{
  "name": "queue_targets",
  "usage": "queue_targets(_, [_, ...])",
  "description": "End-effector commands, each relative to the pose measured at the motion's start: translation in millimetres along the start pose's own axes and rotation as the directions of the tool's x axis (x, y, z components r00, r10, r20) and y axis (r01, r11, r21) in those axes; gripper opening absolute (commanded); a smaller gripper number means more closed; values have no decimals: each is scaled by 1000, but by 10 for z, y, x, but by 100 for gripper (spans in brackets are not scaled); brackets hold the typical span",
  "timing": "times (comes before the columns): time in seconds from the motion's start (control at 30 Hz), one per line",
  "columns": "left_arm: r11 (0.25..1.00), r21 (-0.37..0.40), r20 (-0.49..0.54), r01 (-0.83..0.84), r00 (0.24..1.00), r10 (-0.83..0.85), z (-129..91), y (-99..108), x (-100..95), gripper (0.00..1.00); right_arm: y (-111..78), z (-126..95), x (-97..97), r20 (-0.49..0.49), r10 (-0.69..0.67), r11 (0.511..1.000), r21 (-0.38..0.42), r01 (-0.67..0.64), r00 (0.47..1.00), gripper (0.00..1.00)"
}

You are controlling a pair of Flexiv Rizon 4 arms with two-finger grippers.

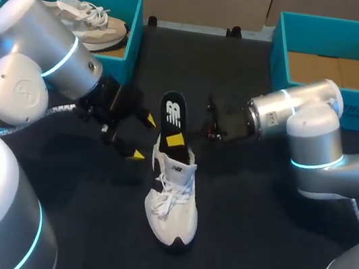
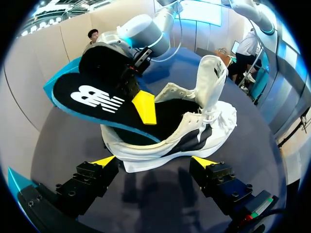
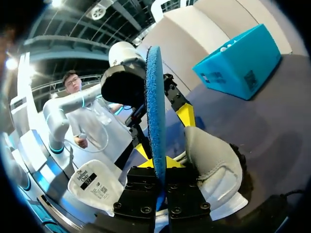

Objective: Take the shoe out of the shoebox, open the shoe tongue, remove and reinsert the insole, then place the shoe into the shoebox

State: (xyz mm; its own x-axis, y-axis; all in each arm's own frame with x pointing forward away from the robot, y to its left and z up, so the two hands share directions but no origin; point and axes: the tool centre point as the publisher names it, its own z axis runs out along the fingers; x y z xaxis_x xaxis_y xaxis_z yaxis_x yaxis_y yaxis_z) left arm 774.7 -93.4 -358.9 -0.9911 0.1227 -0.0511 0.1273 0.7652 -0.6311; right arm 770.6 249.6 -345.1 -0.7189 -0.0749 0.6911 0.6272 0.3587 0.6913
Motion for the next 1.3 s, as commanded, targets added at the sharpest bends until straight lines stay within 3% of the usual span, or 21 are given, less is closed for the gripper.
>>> queue_targets(0.03, [1000,-1,1,3,1000,-3,21,9,2,100,-137,86,41,2,25,1000,-4,-25,1000,0])
queue_targets(0.33, [1000,-2,-6,-2,1000,2,51,-4,-30,100,-228,153,123,11,68,998,13,-68,998,0])
queue_targets(0.4, [1000,-1,-8,-4,1000,4,60,-10,-33,100,-191,129,136,31,52,999,12,-52,998,12])
queue_targets(0.6, [1000,2,-9,-7,1000,7,65,-19,-33,100,-16,21,155,80,-3,1000,18,1,997,20])
queue_targets(0.97, [1000,5,-6,-7,1000,7,52,-9,-15,100,93,-58,-9,71,-33,999,33,31,997,16])
queue_targets(1.03, [1000,6,-6,-7,1000,7,53,-9,-10,100,63,-54,-47,57,-21,999,34,19,998,1])
queue_targets(1.3, [1000,6,-8,-3,1000,3,48,-3,7,100,-169,-13,-11,-17,72,996,50,-71,997,0])
